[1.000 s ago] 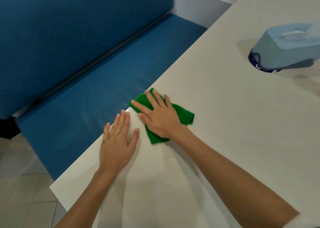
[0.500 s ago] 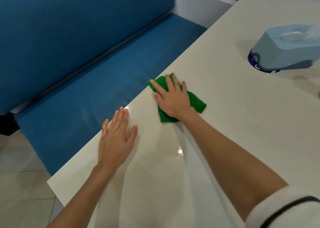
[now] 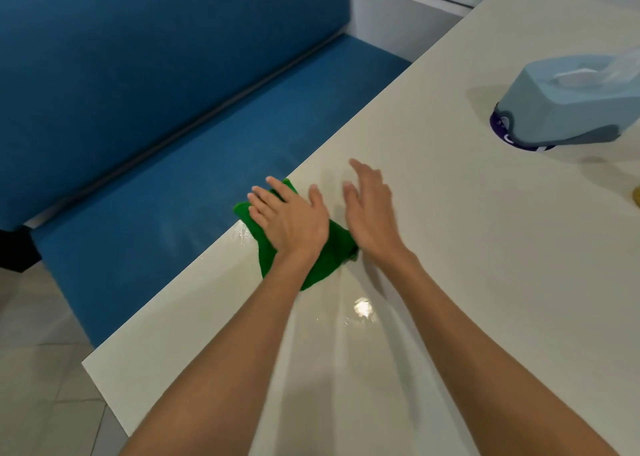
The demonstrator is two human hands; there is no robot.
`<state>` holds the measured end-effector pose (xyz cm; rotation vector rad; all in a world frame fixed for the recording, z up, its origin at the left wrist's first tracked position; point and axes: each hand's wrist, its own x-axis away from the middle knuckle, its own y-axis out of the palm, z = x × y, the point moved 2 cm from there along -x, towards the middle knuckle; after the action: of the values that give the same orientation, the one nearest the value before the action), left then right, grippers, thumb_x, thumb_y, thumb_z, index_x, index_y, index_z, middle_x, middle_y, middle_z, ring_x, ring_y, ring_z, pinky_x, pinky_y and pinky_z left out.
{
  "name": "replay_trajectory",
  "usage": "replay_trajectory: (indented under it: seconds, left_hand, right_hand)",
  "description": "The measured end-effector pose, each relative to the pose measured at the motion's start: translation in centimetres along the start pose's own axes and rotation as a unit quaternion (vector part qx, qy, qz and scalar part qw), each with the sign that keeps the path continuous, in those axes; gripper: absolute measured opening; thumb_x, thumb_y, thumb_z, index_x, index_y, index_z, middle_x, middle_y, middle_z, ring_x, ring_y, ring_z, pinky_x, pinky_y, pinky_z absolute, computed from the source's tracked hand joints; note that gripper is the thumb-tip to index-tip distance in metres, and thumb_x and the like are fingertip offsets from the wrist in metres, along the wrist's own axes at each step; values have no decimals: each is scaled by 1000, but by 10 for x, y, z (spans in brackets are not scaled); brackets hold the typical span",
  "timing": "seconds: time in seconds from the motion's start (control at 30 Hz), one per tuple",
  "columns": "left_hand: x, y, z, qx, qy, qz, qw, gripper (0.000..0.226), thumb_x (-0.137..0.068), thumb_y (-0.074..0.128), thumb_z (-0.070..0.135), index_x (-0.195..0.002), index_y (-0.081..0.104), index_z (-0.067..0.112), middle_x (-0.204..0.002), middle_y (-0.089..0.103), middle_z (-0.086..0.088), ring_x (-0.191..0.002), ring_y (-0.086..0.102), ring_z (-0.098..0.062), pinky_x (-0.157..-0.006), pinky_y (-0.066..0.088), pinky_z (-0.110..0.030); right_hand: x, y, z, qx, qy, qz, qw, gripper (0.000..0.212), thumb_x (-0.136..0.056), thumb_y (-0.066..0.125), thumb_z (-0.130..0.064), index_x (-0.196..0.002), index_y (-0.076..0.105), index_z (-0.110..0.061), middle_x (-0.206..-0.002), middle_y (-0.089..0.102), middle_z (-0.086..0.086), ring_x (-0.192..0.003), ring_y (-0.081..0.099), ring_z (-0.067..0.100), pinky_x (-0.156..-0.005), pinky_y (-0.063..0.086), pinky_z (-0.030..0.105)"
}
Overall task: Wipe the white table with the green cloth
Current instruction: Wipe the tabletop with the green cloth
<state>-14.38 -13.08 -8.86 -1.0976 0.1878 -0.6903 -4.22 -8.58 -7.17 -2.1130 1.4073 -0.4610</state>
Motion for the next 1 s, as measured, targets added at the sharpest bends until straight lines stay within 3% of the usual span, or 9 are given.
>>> replay_trajectory:
  seconds: [0.1, 0.27, 0.33, 0.4, 0.57, 0.67, 0.8, 0.9, 1.0]
  left_hand:
    - [2, 25, 24, -79, 28, 20, 996, 71, -100, 25, 43, -151, 0, 0, -157, -3, -28, -145, -6, -42, -116, -6, -48]
    - [40, 26, -6, -118, 349, -3, 930, 56, -99, 20, 41, -150, 30, 21, -157, 25, -12, -145, 22, -31, -117, 16, -52]
    - [48, 13, -37, -166, 342, 1, 925, 51, -99, 22, 48, -149, 24, 40, -160, 18, -5, -146, 18, -24, -114, 7, -55]
    - [51, 1, -65, -186, 262, 37, 946, 52, -99, 20, 53, -149, 13, 46, -161, 13, -6, -148, 12, -24, -112, 5, -57]
    - [14, -2, -58, -135, 120, 70, 981, 74, -96, 20, 51, -153, 5, 9, -160, 13, -10, -148, 11, -24, -116, 5, -52]
    - [-13, 11, -21, -125, 97, 48, 986, 70, -99, 22, 47, -152, 7, 2, -160, 9, -15, -148, 5, -26, -118, -2, -50]
    - [0, 18, -10, -151, 232, 28, 961, 67, -100, 17, 46, -152, 13, 5, -160, 10, -13, -148, 7, -25, -118, 2, -42]
    - [28, -1, -49, -155, 399, -62, 902, 65, -99, 19, 50, -154, 15, 15, -161, 9, -1, -148, 4, -14, -120, 4, -38]
    - [32, -32, -102, -163, 436, -93, 880, 63, -99, 23, 54, -154, 13, 25, -161, 6, 9, -147, 1, -5, -120, 6, -35]
  right_hand:
    - [2, -12, 31, 135, 59, 10, 989, 51, -103, 23, -31, -151, 18, -17, -159, 11, 14, -147, 1, 29, -118, -1, 40]
    - [11, -7, 56, 284, 49, 0, 958, 55, -102, 13, -39, -154, 5, -20, -161, -1, 9, -147, -6, 21, -118, -7, 41]
    - [10, -6, 57, 289, 46, 6, 956, 55, -102, 13, -39, -154, 6, -22, -161, 0, 8, -147, -5, 20, -118, -6, 42]
    - [9, -5, 58, 298, 44, 6, 954, 54, -102, 13, -39, -154, 5, -23, -161, -1, 7, -147, -5, 20, -118, -5, 42]
    - [10, -4, 57, 310, 42, 13, 950, 53, -102, 13, -39, -153, 7, -25, -161, 0, 8, -148, -4, 21, -118, -3, 43]
    - [9, -4, 57, 307, 47, 10, 950, 53, -102, 13, -39, -153, 6, -26, -161, 0, 8, -147, -4, 21, -118, -4, 43]
    - [9, -5, 57, 301, 46, 5, 952, 53, -102, 13, -39, -153, 5, -28, -161, -1, 8, -147, -5, 21, -118, -5, 42]
    - [10, -6, 57, 305, 43, 2, 952, 53, -102, 12, -39, -153, 4, -28, -161, -1, 7, -147, -5, 20, -118, -5, 42]
    - [11, -7, 58, 310, 39, 0, 950, 52, -102, 12, -39, -153, 4, -28, -161, -1, 8, -147, -5, 21, -118, -4, 42]
